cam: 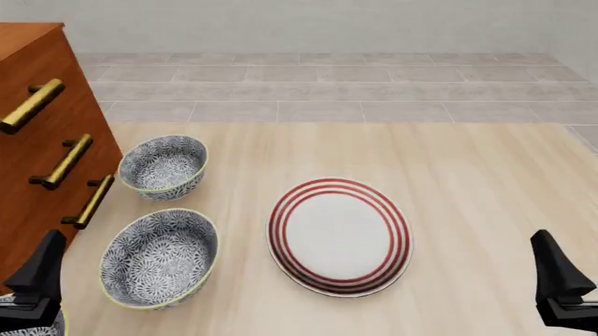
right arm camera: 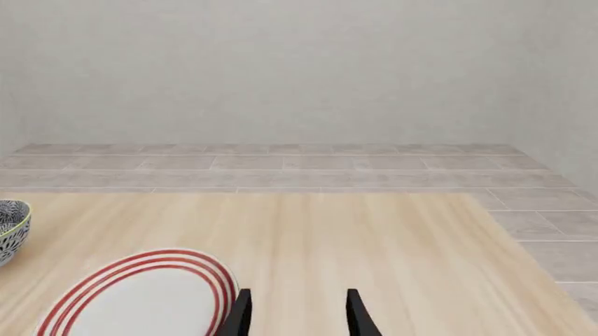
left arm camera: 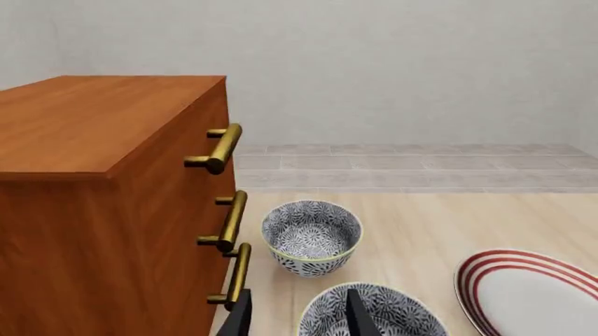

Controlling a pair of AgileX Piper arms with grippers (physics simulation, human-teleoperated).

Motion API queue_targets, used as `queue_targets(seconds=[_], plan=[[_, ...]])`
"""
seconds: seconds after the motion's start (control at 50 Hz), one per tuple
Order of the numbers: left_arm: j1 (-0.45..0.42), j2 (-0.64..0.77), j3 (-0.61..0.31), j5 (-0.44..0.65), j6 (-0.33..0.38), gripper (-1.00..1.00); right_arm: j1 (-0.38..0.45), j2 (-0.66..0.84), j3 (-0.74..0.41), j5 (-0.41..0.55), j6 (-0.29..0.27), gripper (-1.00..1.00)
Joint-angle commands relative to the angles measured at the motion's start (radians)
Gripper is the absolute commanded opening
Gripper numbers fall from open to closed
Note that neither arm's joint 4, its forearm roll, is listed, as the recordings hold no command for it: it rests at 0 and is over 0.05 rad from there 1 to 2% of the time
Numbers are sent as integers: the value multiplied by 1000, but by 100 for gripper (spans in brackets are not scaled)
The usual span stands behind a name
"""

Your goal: Put the bowl at the front on the plate.

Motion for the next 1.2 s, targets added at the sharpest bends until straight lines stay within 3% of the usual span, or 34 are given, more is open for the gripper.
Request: queue_targets(seconds=[0.02, 0.16, 0.2, 0.24, 0.26, 0.32, 0.36, 0.42, 0.46, 0.5, 0.58, 0.68, 0.72, 0.78, 0.86, 0.98, 1.1, 1.14, 1.2], plan=[[0, 2, 2, -4, 0, 100, 0, -2, 0, 2, 0, 100], [0, 3, 2, -4, 0, 100, 0, -2, 0, 2, 0, 100], [-1, 133, 5, -85, -42, 100, 0, -2, 0, 2, 0, 100], [-7, 219, -9, -114, -17, 100, 0, -2, 0, 2, 0, 100], [-14, 206, -35, -75, -49, 100, 0, -2, 0, 2, 0, 100], [-41, 249, -118, 44, -60, 100, 0, -2, 0, 2, 0, 100], [-55, 244, -173, 136, -18, 100, 0, -2, 0, 2, 0, 100], [-68, 296, -228, 237, -57, 100, 0, -2, 0, 1, 0, 100], [-62, 303, -273, 313, -27, 100, 0, -2, 0, 2, 0, 100], [-68, 319, -316, 378, -89, 100, 0, -2, 0, 1, 0, 100], [-63, 307, -405, 500, -64, 100, 0, -2, 0, 1, 0, 100], [-51, 337, -455, 636, -123, 100, 0, -2, 0, 2, 0, 100], [-38, 317, -509, 711, -110, 100, 0, -2, 0, 2, 0, 100], [-35, 327, -520, 761, -94, 100, 0, -2, 0, 2, 0, 100], [-43, 349, -531, 846, -129, 100, 0, -2, 0, 1, 0, 100], [-63, 355, -558, 989, -260, 100, 0, -2, 0, 1, 0, 100], [-73, 344, -586, 1094, -297, 100, 0, -2, 0, 1, 0, 100], [-118, 332, -560, 1120, -374, 100, 0, -2, 0, 2, 1, 100], [-147, 317, -544, 1154, -426, 100, 0, -2, 0, 2, 0, 100]])
